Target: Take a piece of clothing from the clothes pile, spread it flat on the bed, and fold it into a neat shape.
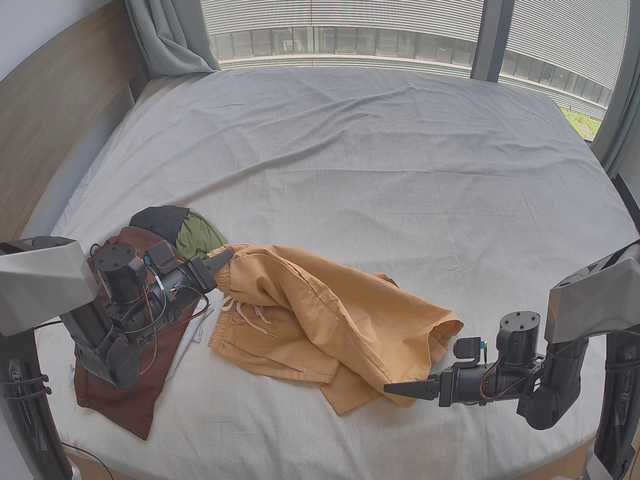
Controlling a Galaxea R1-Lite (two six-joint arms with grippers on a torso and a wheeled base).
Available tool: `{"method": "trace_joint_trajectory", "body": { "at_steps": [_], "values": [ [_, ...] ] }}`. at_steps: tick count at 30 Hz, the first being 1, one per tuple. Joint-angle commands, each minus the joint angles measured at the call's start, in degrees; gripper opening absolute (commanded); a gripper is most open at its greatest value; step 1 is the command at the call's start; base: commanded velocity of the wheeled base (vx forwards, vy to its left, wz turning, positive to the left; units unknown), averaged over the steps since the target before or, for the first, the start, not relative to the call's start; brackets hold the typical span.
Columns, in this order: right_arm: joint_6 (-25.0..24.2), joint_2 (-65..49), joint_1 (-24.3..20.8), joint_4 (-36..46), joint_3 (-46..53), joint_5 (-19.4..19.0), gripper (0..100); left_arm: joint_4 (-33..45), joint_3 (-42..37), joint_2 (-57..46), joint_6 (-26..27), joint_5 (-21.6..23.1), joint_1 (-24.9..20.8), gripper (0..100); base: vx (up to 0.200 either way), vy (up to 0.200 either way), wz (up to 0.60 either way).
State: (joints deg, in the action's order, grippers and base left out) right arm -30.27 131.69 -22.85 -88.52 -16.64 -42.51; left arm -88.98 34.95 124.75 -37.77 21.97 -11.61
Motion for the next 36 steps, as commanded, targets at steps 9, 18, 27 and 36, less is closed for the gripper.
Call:
{"method": "trace_joint_trajectory", "body": {
  "at_steps": [9,18,27,36],
  "values": [
    [0.03,0.76,-0.62,0.01,0.56,-0.03,100,-0.14,0.03,-0.03,-0.03,0.01,0.00,0,0.000,0.000,0.00],
    [-0.05,-3.37,1.31,0.01,0.47,0.06,0,-0.14,1.08,0.32,-0.03,-0.35,0.09,0,0.000,0.000,0.00],
    [-1.55,-7.59,8.78,0.10,-2.26,0.06,0,-0.14,2.67,0.41,-0.11,-0.43,2.38,0,0.000,0.000,0.00],
    [-5.24,-8.82,12.12,0.01,-5.77,0.06,0,-0.14,2.58,-0.03,-0.29,0.01,3.34,0,0.000,0.000,0.00]
  ]
}}
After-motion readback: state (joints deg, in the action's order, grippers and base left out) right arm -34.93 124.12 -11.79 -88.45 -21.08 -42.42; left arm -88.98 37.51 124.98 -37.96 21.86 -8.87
